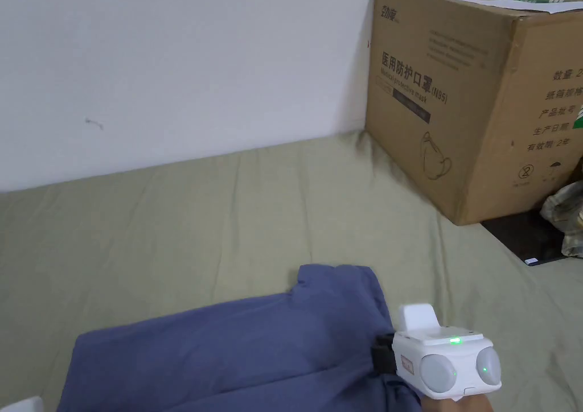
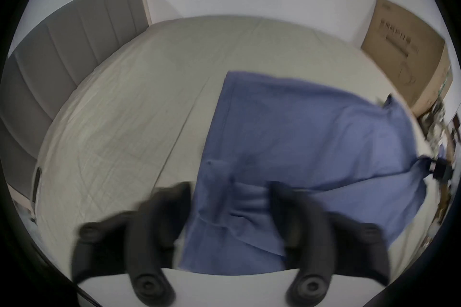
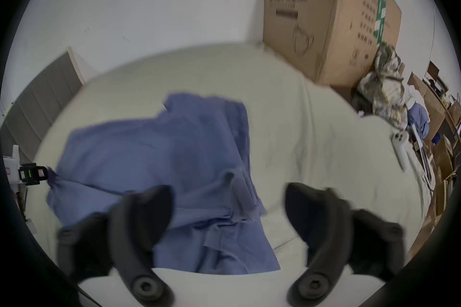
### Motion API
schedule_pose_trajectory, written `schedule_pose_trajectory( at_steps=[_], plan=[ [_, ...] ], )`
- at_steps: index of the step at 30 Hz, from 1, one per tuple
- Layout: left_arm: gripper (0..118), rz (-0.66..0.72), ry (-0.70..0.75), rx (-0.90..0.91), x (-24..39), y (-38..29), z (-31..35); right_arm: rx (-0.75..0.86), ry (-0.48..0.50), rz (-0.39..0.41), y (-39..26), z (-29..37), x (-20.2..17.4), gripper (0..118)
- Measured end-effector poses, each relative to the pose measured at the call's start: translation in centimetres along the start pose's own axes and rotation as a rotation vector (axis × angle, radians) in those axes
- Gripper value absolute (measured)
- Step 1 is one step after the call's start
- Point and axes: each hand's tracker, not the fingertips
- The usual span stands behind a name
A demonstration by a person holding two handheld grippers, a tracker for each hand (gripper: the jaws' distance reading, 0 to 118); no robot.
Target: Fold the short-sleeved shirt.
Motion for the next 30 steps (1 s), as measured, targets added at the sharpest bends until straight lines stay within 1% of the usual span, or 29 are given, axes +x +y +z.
schedule_pose_trajectory(
  at_steps=[1,2,3,6,10,13,14,16,18,19,20,21,22,23,25,30],
  plan=[
    [86,0.036,-0.036,0.041,0.1,0.0,1.5,0.048,0.019,0.001,0.3,1.5,0.1,103],
    [106,0.058,-0.063,0.094,0.2,0.0,3.1,0.108,0.030,0.005,0.6,3.4,0.0,105],
    [112,0.064,-0.084,0.145,0.1,0.2,4.8,0.165,0.035,0.012,1.0,5.2,-0.1,105],
    [112,0.058,-0.122,0.284,0.8,-0.2,9.9,0.320,0.047,0.062,1.9,11.8,-0.9,105],
    [112,0.012,-0.131,0.459,1.9,-2.2,16.7,0.504,0.015,0.133,1.2,18.7,-1.9,105],
    [112,-0.011,-0.104,0.535,1.7,-4.2,19.8,0.586,-0.006,0.169,-0.3,22.5,-2.5,104],
    [111,-0.006,-0.096,0.548,1.7,-5.0,20.8,0.605,-0.012,0.174,-1.0,23.6,-2.7,102],
    [104,0.000,-0.078,0.586,1.3,-6.5,22.2,0.627,-0.015,0.173,-2.4,25.3,-3.0,96],
    [80,-0.007,-0.063,0.620,1.0,-8.1,23.5,0.640,-0.016,0.172,-3.7,26.2,-3.0,75],
    [66,-0.011,-0.053,0.637,1.0,-8.8,23.9,0.645,-0.013,0.170,-4.3,26.7,-3.0,59],
    [45,-0.017,-0.037,0.645,0.9,-9.5,24.3,0.649,-0.011,0.164,-4.9,27.2,-3.0,29],
    [26,-0.015,-0.030,0.643,0.7,-10.1,24.6,0.648,-0.007,0.158,-5.4,27.3,-3.0,4],
    [8,-0.011,-0.030,0.644,0.4,-10.7,24.8,0.647,-0.002,0.155,-5.8,27.5,-2.9,0],
    [0,-0.007,-0.035,0.647,0.3,-11.1,24.9,0.646,0.000,0.148,-6.1,27.6,-2.9,0],
    [0,0.001,-0.039,0.646,-0.3,-11.7,24.9,0.650,-0.010,0.142,-6.7,27.4,-2.8,0],
    [0,-0.005,-0.058,0.591,-1.2,-11.5,24.3,0.620,0.007,0.129,-6.9,26.9,-2.4,0]
  ],
)
